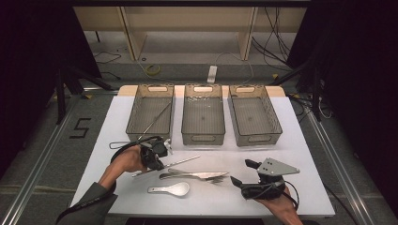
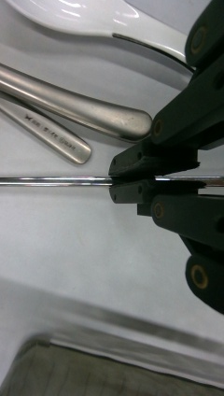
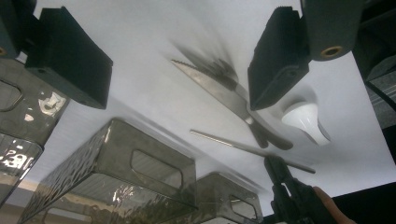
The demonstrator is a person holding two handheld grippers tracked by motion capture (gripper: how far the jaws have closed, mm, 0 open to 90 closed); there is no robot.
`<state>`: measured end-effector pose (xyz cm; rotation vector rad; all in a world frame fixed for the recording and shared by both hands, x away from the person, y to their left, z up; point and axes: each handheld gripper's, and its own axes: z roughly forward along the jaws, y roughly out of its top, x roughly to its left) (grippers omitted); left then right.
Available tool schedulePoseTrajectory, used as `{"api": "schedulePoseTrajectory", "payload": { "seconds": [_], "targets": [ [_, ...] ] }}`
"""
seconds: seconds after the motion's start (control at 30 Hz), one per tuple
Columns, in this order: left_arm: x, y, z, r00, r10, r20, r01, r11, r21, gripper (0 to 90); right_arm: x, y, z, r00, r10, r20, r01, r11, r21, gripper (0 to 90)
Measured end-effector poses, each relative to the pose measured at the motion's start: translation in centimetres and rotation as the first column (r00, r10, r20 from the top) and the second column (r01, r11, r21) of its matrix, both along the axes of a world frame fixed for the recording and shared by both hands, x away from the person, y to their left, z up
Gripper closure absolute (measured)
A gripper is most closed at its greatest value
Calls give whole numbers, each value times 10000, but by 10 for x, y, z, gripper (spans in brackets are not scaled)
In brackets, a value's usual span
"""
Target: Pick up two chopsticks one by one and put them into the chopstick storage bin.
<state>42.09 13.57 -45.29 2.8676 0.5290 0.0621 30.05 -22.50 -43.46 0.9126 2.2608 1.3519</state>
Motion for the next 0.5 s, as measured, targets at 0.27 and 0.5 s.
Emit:
{"api": "schedulePoseTrajectory", "payload": {
  "seconds": [0.27,0.5],
  "targets": [
    [1,5,12,9986,532,26,-529,9967,-610,849,0,0,0,10000,-15,-12,15,10000,-2,226],
    [2,11,29,9959,906,75,-886,9859,-1417,849,0,0,0,10000,15,-43,-15,10000,3,226]
  ]
}}
